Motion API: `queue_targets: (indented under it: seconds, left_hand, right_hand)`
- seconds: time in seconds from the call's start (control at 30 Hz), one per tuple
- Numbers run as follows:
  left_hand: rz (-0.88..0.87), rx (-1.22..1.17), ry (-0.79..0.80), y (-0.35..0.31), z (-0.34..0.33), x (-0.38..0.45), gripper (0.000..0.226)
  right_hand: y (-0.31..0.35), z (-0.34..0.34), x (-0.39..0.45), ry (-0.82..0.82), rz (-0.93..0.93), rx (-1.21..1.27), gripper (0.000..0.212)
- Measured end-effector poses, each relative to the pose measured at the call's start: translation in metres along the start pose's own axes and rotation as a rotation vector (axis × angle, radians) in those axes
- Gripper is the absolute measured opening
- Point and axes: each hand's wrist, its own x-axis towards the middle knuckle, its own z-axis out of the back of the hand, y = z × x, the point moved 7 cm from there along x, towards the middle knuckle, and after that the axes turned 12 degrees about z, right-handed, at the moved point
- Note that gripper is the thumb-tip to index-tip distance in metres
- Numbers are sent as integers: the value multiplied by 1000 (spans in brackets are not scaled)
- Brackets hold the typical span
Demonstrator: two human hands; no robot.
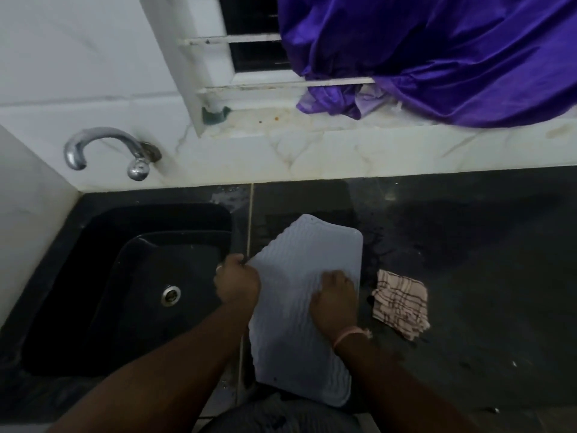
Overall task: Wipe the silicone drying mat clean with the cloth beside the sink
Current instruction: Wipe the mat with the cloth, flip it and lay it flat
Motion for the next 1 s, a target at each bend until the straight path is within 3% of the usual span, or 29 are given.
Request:
queue_targets:
  seconds: [0.13, 0.33, 0.47, 0.57, 0.67, 0.8, 0.93, 1.0]
  left_hand:
    - [129, -104, 133, 39, -1, 17, 43]
    - [193, -349, 357, 49, -13, 13, 17]
    - [276, -498, 603, 53, -21, 6, 15]
    - [312, -467, 662, 56, -20, 4, 23]
    - [265, -465, 692, 54, -18, -1, 15]
    - [171, -509, 634, 49, -16, -2, 21]
    - [-276, -257, 339, 33, 13, 3, 5]
    - [-427, -131, 268, 29, 19, 1, 15]
  right_hand:
    - [6, -5, 4, 40, -23, -21, 45]
    - [5, -3, 12, 79, -38, 29, 49]
    - [1, -5, 15, 131, -68, 15, 29]
    - [1, -4, 17, 124, -61, 14, 14]
    - [0, -2, 18, 105, -44, 11, 15]
    - [1, 0, 18, 110, -37, 13, 15]
    - [3, 1, 17, 99, -28, 3, 15]
    - [3, 1, 16, 96, -11, -9, 14]
